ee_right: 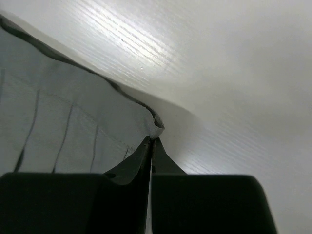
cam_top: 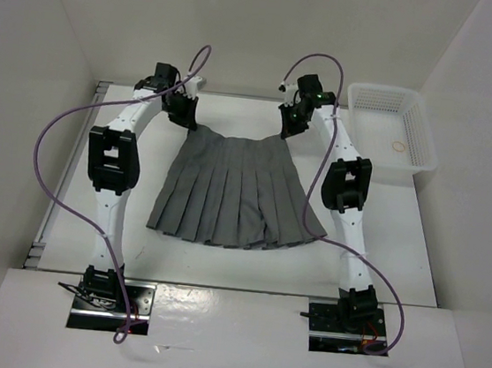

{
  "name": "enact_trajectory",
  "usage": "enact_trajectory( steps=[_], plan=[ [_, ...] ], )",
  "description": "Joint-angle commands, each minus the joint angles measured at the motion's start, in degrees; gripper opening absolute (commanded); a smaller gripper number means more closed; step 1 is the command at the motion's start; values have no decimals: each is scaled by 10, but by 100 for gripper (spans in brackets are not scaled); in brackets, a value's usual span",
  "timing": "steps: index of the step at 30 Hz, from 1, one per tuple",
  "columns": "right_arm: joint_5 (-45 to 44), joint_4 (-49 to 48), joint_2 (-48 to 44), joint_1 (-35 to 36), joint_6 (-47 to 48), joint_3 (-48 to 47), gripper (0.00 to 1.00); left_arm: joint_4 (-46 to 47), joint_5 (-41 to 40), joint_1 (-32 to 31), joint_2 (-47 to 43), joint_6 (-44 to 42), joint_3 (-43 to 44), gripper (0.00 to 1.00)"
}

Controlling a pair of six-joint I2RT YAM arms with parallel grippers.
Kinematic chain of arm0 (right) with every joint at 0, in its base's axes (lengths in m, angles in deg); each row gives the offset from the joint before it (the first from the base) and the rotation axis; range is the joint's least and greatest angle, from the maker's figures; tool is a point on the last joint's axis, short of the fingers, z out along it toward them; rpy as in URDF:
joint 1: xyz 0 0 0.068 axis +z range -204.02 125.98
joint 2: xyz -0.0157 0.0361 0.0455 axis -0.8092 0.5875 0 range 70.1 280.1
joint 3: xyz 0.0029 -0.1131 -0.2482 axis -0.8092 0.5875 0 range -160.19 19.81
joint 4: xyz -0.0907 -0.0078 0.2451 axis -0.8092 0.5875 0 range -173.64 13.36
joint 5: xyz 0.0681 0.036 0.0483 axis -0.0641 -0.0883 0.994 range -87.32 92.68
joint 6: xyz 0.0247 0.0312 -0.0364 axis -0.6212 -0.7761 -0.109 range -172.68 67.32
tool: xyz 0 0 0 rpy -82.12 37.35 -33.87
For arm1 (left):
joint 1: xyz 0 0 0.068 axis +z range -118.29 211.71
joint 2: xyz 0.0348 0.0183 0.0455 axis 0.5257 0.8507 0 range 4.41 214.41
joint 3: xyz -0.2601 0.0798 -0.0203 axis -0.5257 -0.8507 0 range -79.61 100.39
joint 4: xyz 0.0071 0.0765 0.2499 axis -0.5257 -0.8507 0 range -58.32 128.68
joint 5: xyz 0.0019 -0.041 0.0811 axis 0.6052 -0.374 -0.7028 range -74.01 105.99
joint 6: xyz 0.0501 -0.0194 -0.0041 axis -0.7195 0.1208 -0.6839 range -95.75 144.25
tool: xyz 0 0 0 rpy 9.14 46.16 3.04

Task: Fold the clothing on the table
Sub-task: Fold the skirt

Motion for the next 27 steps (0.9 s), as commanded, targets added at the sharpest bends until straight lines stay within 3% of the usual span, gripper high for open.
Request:
enact_trajectory(
  steps=[1,8,14,17,21,27],
  plan=[
    [-43,-30,-75,7,-14,-19,0,-9,4,-3,-34,9,40,0],
    [-116,-47,-106,7,-26,-14,0,-33,-17,9,-15,20,142,0],
    [-130,-47,-133,7,-31,-2,0,-39,-10,27,-29,26,163,0],
    [-130,-47,-157,7,-18,12,0,-39,11,27,-57,15,137,0],
    [-111,-30,-200,7,6,36,0,-16,17,27,-110,-4,21,0],
    [-76,-17,-289,7,56,127,0,-7,24,37,-201,-32,-84,0]
  ],
)
